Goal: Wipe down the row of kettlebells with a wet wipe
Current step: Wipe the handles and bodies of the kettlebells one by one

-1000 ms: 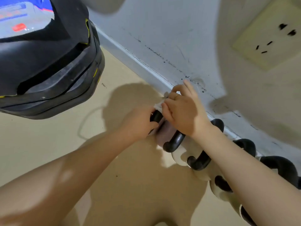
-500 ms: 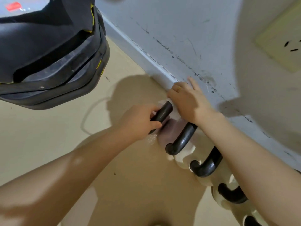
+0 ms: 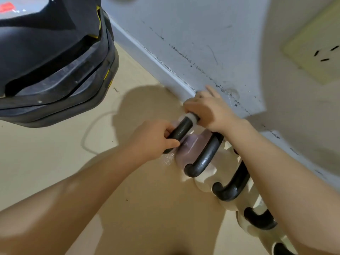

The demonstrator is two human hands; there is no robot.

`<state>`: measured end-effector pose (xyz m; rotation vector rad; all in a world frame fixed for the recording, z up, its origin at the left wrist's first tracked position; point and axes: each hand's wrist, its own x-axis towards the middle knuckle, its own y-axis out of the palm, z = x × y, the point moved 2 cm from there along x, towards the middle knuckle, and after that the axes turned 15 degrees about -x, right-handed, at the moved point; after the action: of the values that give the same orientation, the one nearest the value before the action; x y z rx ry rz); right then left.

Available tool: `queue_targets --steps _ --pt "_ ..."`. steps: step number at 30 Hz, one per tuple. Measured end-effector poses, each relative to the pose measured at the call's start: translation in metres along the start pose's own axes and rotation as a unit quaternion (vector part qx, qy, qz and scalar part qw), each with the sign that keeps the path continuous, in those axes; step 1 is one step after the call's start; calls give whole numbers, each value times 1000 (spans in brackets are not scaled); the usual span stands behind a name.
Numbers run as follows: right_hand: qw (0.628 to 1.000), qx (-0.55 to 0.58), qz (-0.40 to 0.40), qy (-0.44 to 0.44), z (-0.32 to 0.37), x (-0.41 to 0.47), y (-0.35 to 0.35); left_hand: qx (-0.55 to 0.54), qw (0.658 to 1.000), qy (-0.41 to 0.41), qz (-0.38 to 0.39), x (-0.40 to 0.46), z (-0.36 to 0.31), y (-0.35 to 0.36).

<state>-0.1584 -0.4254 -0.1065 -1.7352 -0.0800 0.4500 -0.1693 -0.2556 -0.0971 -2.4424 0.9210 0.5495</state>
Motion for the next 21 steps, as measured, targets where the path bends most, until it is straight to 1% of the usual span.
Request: queue_targets --steps 1,2,3,6,7,8,9,10,11,12,13,15,16,17,18,20,21 --pt "998 42 -9 42 -10 1 -2 -9 1000 -4 1 0 1 -1" --pt "995 78 -24 59 -11 2 0 -20 1000 -6 0 0 2 -2" --pt "995 88 -32 43 -3 1 -1 -35 999 -9 -1 1 4 -2" --pt "992 0 -60 -108 30 -8 4 -63 998 -4 -2 -2 7 0" --pt "989 -18 -64 -133 27 -6 2 -60 998 0 -5 -3 6 0" --pt "992 -3 -35 -122 16 -2 2 -58 998 -2 -8 -3 6 0" --pt "996 22 -19 -80 1 3 3 -56 998 -7 -7 -3 6 0" --pt "999 42 5 -15 -9 7 2 -53 999 -10 -5 -2 5 -1" --pt "998 60 12 34 -14 8 4 -49 999 -11 -2 -2 4 -3" --pt "995 83 -2 49 -10 6 4 -43 999 -10 1 -2 4 -4" --pt "995 95 -22 38 -4 5 5 -39 999 -11 5 -1 4 -5" --pt "997 57 -36 -40 18 -3 5 -31 999 -11 7 -2 2 -5" --pt "996 35 -40 -70 22 -7 7 -25 1000 -7 3 -2 1 -4" --pt "995 41 -37 -80 18 -6 7 -20 1000 -2 -3 -3 1 -3" --pt "996 66 -15 -59 8 -2 8 -11 1000 2 -10 -4 1 -1" --pt "992 116 -3 49 -13 6 10 22 999 18 -30 -6 0 4" --pt "988 127 7 85 -18 7 14 36 998 27 -38 -7 1 5"
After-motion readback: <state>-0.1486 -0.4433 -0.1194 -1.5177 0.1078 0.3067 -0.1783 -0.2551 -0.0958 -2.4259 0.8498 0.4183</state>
